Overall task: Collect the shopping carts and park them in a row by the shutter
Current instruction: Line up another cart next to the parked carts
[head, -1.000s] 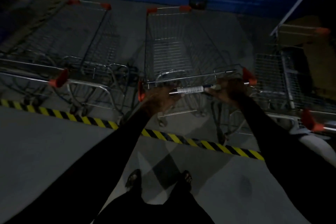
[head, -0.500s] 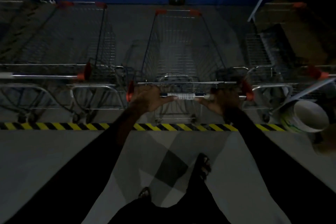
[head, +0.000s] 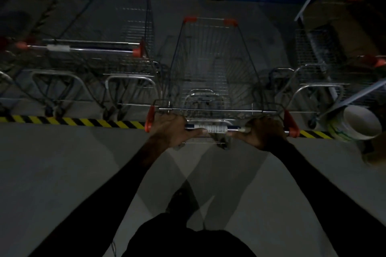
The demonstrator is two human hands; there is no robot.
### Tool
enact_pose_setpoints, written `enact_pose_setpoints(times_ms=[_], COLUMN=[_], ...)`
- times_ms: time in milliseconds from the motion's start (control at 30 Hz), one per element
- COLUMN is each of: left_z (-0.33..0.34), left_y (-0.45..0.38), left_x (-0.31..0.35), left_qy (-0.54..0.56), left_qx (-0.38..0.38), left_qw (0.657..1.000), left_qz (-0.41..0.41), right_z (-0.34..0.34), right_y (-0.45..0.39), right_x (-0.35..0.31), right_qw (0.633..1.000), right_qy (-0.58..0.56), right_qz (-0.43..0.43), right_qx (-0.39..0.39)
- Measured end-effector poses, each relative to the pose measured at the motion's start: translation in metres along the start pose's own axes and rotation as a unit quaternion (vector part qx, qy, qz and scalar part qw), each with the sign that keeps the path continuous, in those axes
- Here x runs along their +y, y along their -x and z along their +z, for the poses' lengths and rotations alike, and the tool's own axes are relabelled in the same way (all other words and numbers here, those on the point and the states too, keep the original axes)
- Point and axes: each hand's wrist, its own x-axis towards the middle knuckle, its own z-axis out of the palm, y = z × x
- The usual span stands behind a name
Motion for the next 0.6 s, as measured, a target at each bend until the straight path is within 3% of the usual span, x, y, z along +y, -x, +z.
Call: enact_pose_setpoints(times_ms=[100, 300, 367, 500, 600], left_z=[0.008, 0.028, 0.032, 0.040, 0.059], left_y=[0.049, 0.155, 0.188, 0.229, 0.250], left_x=[0.000, 0.018, 0.024, 0.033, 0.029], left_qy=[-0.004, -0.081, -0.094, -0.107, -0.096], left_qx=[-0.002, -0.086, -0.090, -0.115, -0.091], left_qw=[1.000, 0.991, 0.990, 0.987, 0.990], left_qz=[-0.011, -0.067, -0.059, -0.044, -0.038], right_z=[0.001, 0.005, 0.010, -0.001, -0.001], right_y=[0.042, 0.146, 0.181, 0.226, 0.256], right_x=[-0.017, -0.053, -0.059, -0.075, -0.084], right_qw=[0.998, 0.998, 0.997, 0.995, 0.994], right_qy=[-0.055, -0.054, -0.071, -0.079, -0.102], right_qz=[0.007, 0.001, -0.025, 0.005, 0.005], right_qx=[-0.034, -0.016, 0.006, -0.062, -0.028])
